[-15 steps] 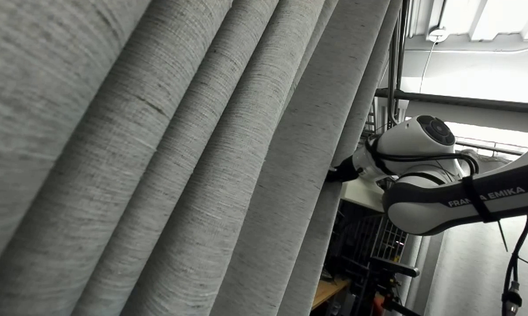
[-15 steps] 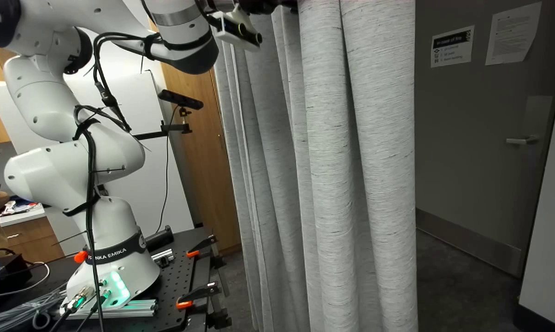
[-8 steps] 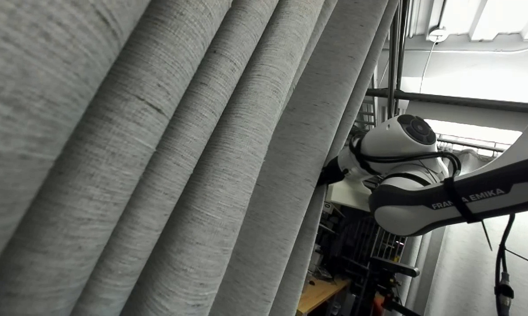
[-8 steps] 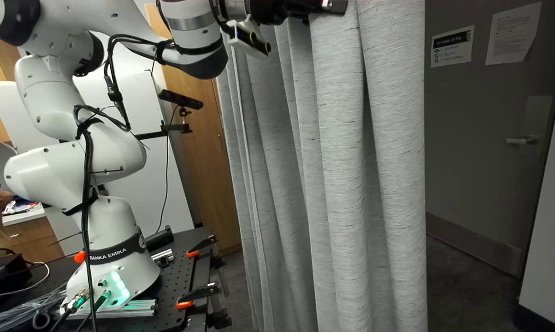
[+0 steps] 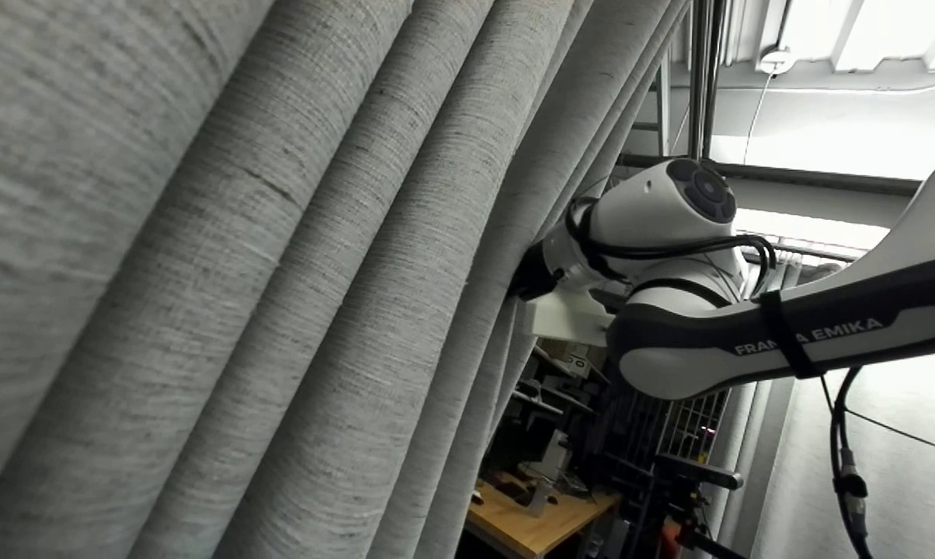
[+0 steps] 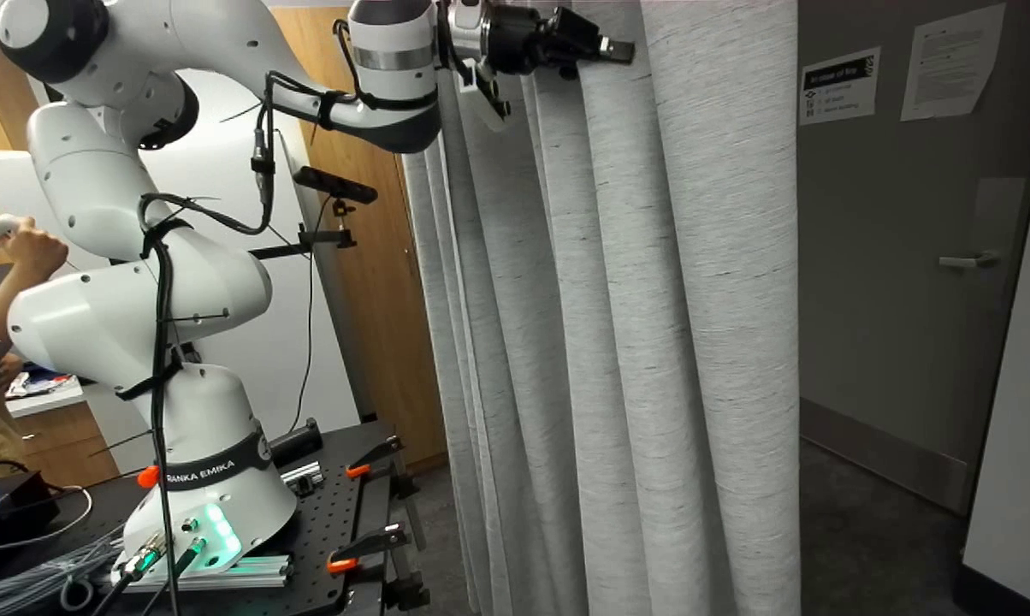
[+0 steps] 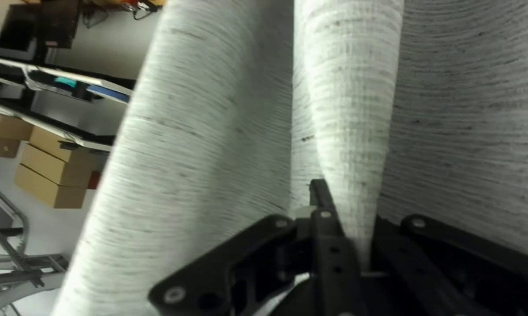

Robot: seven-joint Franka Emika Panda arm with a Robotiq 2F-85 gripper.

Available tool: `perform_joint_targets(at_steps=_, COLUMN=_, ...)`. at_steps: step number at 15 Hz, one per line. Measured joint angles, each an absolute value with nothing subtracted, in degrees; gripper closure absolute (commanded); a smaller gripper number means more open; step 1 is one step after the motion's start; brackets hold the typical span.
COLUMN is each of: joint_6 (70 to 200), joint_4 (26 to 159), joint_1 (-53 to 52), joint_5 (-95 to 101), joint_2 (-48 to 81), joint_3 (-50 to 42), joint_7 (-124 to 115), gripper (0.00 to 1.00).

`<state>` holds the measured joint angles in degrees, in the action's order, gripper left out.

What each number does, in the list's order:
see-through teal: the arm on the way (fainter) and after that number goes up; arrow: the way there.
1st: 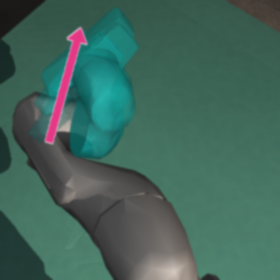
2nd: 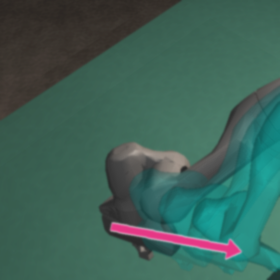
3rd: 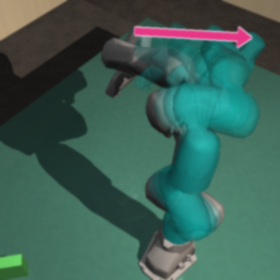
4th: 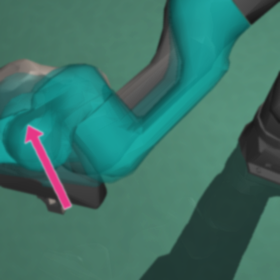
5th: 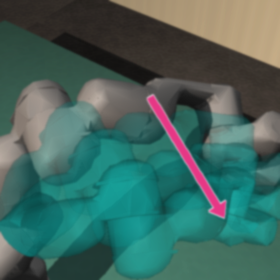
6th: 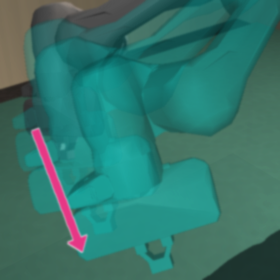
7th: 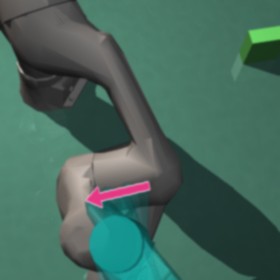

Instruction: Pull the curtain to the left

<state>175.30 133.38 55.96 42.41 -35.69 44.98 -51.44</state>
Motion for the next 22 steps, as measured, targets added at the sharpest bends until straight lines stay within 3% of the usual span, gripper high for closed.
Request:
perform_joint_targets(at_steps=19, joint_6=183.3, joint_4=114.9, joint_1=56.3, joint_5=42.3, joint_2=-32.9, joint_3=68.0, joint_7=-49.5, gripper=1.0)
perform_joint_targets(at_steps=22, joint_6=183.8, joint_4=114.1, joint_1=54.7, joint_5=33.6, joint_2=-33.5, joint_3=71.8, joint_7=-43.4, gripper=1.0)
